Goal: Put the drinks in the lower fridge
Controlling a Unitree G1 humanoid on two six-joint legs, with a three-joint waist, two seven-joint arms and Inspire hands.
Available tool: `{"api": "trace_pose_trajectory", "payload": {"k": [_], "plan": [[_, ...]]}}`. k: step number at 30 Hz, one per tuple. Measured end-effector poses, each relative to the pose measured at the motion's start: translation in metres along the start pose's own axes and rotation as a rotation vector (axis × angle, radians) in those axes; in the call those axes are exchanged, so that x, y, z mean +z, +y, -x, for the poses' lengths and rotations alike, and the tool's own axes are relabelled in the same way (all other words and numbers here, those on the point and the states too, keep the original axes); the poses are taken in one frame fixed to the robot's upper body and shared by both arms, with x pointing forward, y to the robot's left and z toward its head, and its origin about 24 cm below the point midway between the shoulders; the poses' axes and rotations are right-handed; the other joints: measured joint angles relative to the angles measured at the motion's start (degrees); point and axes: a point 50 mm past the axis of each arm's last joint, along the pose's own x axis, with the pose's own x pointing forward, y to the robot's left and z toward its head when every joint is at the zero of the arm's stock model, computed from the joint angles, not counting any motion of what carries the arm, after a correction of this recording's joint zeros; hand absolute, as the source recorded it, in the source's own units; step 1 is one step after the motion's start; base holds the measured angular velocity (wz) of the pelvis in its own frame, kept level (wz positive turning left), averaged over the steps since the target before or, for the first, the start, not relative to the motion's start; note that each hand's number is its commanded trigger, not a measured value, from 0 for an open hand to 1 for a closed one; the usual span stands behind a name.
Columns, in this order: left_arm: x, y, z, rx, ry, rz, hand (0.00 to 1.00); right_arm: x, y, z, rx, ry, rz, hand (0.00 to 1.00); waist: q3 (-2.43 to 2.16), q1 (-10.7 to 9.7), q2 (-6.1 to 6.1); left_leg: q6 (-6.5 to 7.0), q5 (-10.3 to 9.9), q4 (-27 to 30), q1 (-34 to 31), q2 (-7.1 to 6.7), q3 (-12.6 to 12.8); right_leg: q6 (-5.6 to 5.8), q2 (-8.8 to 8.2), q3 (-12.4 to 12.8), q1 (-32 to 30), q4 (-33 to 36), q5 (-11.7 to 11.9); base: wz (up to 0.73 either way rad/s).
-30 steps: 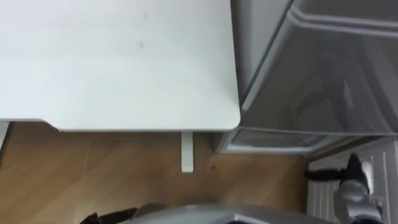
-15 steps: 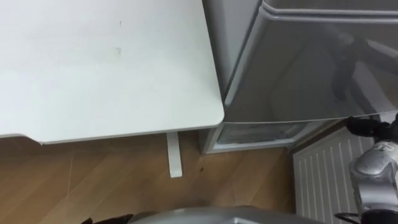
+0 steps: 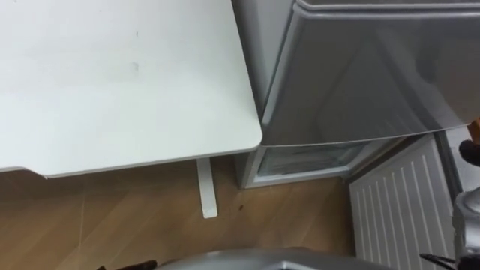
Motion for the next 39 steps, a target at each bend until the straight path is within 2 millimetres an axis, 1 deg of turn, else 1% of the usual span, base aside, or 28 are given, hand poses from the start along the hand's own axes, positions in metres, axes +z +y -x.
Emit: {"api": "trace_pose_trajectory", "payload": {"k": [1, 2, 3, 4, 5, 6, 8, 9, 10, 11, 12, 13, 16, 20, 22, 24, 27, 28, 29, 31, 34, 37, 39], "plan": [[0.0, 0.004, 0.0, 0.013, 0.0, 0.009, 0.0, -0.004, -0.008, -0.011, -0.027, 0.065, -0.017, 0.0, 0.01, -0.05, -0.04, 0.01, 0.08, -0.26, 0.02, 0.0, 0.0, -0.02, 0.01, -0.03, 0.09, -0.2, 0.12, 0.0], [0.0, 0.005, 0.001, 0.017, 0.002, 0.007, 0.0, -0.006, -0.013, -0.016, -0.043, 0.093, -0.031, 0.0, 0.01, -0.06, -0.04, 0.01, 0.08, -0.27, 0.02, 0.01, -0.03, -0.02, 0.01, -0.08, 0.17, -0.24, 0.13, 0.0], [-0.002, 0.008, 0.001, 0.025, 0.01, 0.015, 0.0, -0.005, -0.022, -0.025, -0.071, 0.13, -0.056, 0.0, 0.02, -0.11, -0.03, 0.01, 0.08, -0.28, 0.1, 0.01, -0.05, -0.01, 0.01, -0.14, 0.28, -0.28, 0.13, 0.0], [-0.003, 0.01, 0.001, 0.028, 0.019, 0.013, 0.0, -0.004, -0.03, -0.032, -0.089, 0.146, -0.056, 0.0, 0.05, -0.12, -0.09, -0.02, 0.09, -0.33, 0.11, 0.03, -0.07, -0.02, 0.04, -0.17, 0.32, -0.29, 0.14, 0.0], [-0.004, 0.01, 0.002, 0.026, 0.023, 0.012, 0.0, -0.003, -0.033, -0.035, -0.096, 0.15, -0.056, 0.0, 0.07, -0.11, -0.14, -0.03, 0.1, -0.35, 0.11, 0.03, -0.08, -0.03, 0.06, -0.17, 0.32, -0.34, 0.15, 0.0], [-0.007, 0.011, 0.002, 0.019, 0.034, 0.014, 0.0, 0.0, -0.038, -0.041, -0.106, 0.158, -0.07, 0.0, 0.1, -0.17, -0.31, -0.06, 0.12, -0.39, 0.1, 0.04, -0.11, -0.05, 0.09, -0.15, 0.34, -0.4, 0.16, 0.0], [-0.008, 0.013, 0.003, 0.018, 0.049, 0.021, 0.0, -0.001, -0.044, -0.051, -0.119, 0.221, -0.107, 0.0, 0.14, -0.24, -0.88, -0.06, 0.14, -0.38, -0.03, 0.04, -0.15, -0.05, 0.12, -0.16, 0.33, -0.52, 0.16, 0.02], [-0.008, 0.014, 0.003, 0.021, 0.053, 0.019, 0.0, -0.004, -0.046, -0.055, -0.127, 0.273, -0.135, 0.0, 0.27, -0.23, -1.34, -0.1, 0.18, -0.38, -0.12, 0.08, -0.15, -0.05, 0.15, -0.21, 0.33, -0.58, 0.16, 0.04], [-0.008, 0.015, 0.003, 0.024, 0.061, 0.012, 0.0, -0.006, -0.047, -0.058, -0.124, 0.306, -0.151, 0.0, 0.31, -0.19, -1.77, -0.12, 0.19, -0.38, -0.23, 0.14, -0.17, -0.06, 0.2, -0.3, 0.37, -0.74, 0.16, 0.04], [-0.008, 0.016, 0.003, 0.026, 0.064, 0.012, 0.0, -0.008, -0.047, -0.058, -0.121, 0.322, -0.157, 0.0, 0.31, -0.21, -1.93, -0.13, 0.19, -0.38, -0.25, 0.17, -0.21, -0.08, 0.24, -0.34, 0.48, -0.9, 0.17, 0.08], [-0.009, 0.017, 0.003, 0.028, 0.07, 0.011, 0.0, -0.013, -0.046, -0.058, -0.117, 0.358, -0.176, 0.0, 0.34, -0.33, -2.18, -0.14, 0.2, -0.36, -0.27, 0.21, -0.6, -0.08, 0.37, -0.64, 0.97, -1.55, 0.38, 0.2], [-0.009, 0.018, 0.003, 0.03, 0.075, 0.009, 0.0, -0.021, -0.046, -0.056, -0.109, 0.409, -0.193, 0.0, 0.48, -0.7, -2.22, -0.14, 0.19, -0.31, -0.33, 0.19, -1.37, -0.06, 0.37, -1.39, 1.6, -2.26, 0.52, 0.22], [-0.01, 0.02, 0.004, 0.034, 0.089, 0.002, 0.0, -0.038, -0.048, -0.052, -0.092, 0.52, -0.253, 0.0, 0.36, -0.72, -2.39, -0.15, 0.19, -0.35, -0.35, 0.2, -1.91, -0.1, 0.47, -1.7, 1.95, -2.91, 0.7, 0.12], [-0.012, 0.024, 0.006, 0.04, 0.101, -0.02, 0.0, -0.046, -0.048, -0.05, -0.062, 0.584, -0.265, 0.0, 0.26, -1.08, -1.45, -0.15, 0.2, -0.27, -0.34, 0.06, -2.53, -0.1, 0.47, -1.74, 2.19, -3.06, 0.71, 0.03], [-0.012, 0.031, 0.007, 0.043, 0.1, -0.021, 0.0, -0.045, -0.045, -0.051, -0.038, 0.597, -0.284, 0.0, 0.23, -1.13, -0.77, -0.17, 0.22, -0.25, -0.27, 0.06, -2.55, -0.1, 0.54, -1.58, 2.21, -3.25, 0.71, -0.04], [-0.012, 0.036, 0.008, 0.056, 0.097, 0.006, 0.0, -0.045, -0.045, -0.052, -0.028, 0.607, -0.295, 0.0, 0.27, -1.15, -0.42, -0.19, 0.23, -0.18, -0.29, 0.07, -2.6, -0.11, 0.56, -1.58, 2.24, -3.33, 0.71, -0.02], [-0.015, 0.041, 0.01, 0.071, 0.107, 0.012, 0.0, -0.049, -0.047, -0.052, -0.033, 0.632, -0.301, 0.0, 0.15, -0.84, 0.17, -0.22, 0.24, -0.1, -0.2, 0.12, -2.6, -0.19, 0.6, -1.59, 2.33, -3.31, 0.79, 0.0], [-0.017, 0.042, 0.011, 0.073, 0.114, 0.012, 0.0, -0.053, -0.048, -0.05, -0.039, 0.654, -0.304, 0.0, 0.18, -0.35, 0.32, -0.22, 0.24, -0.03, -0.16, 0.15, -2.6, -0.22, 0.62, -1.59, 2.37, -3.32, 0.88, 0.0], [-0.018, 0.042, 0.011, 0.073, 0.119, 0.013, 0.0, -0.055, -0.048, -0.048, -0.042, 0.667, -0.309, 0.0, 0.19, -0.32, 0.47, -0.22, 0.25, -0.03, -0.18, 0.17, -2.61, -0.23, 0.63, -1.63, 2.4, -3.35, 0.96, 0.0], [-0.02, 0.043, 0.011, 0.073, 0.13, 0.014, 0.0, -0.062, -0.049, -0.045, -0.052, 0.706, -0.309, 0.0, 0.27, -0.04, 1.13, -0.25, 0.26, -0.1, -0.25, 0.19, -2.76, -0.24, 0.66, -1.71, 2.61, -3.47, 1.16, 0.02], [-0.02, 0.044, 0.011, 0.064, 0.131, 0.013, 0.0, -0.066, -0.052, -0.043, -0.058, 0.713, -0.3, 0.0, 0.32, -0.06, 1.88, -0.28, 0.28, -0.13, -0.15, 0.19, -3.3, -0.23, 0.68, -2.23, 3.11, -3.51, 1.18, 0.09], [-0.021, 0.044, 0.011, 0.055, 0.137, 0.005, 0.0, -0.066, -0.05, -0.043, -0.053, 0.712, -0.292, 0.0, 0.39, 0.19, 2.51, -0.35, 0.32, -0.03, -0.32, 0.27, -3.64, -0.35, 0.85, -2.22, 3.06, -3.57, 1.25, 0.02], [-0.022, 0.045, 0.012, 0.053, 0.139, 0.005, 0.0, -0.066, -0.05, -0.043, -0.052, 0.713, -0.292, 0.0, 0.36, 0.36, 2.78, -0.34, 0.31, 0.01, -0.47, 0.26, -3.76, -0.36, 0.87, -2.19, 2.96, -3.65, 1.26, 0.0]]}}
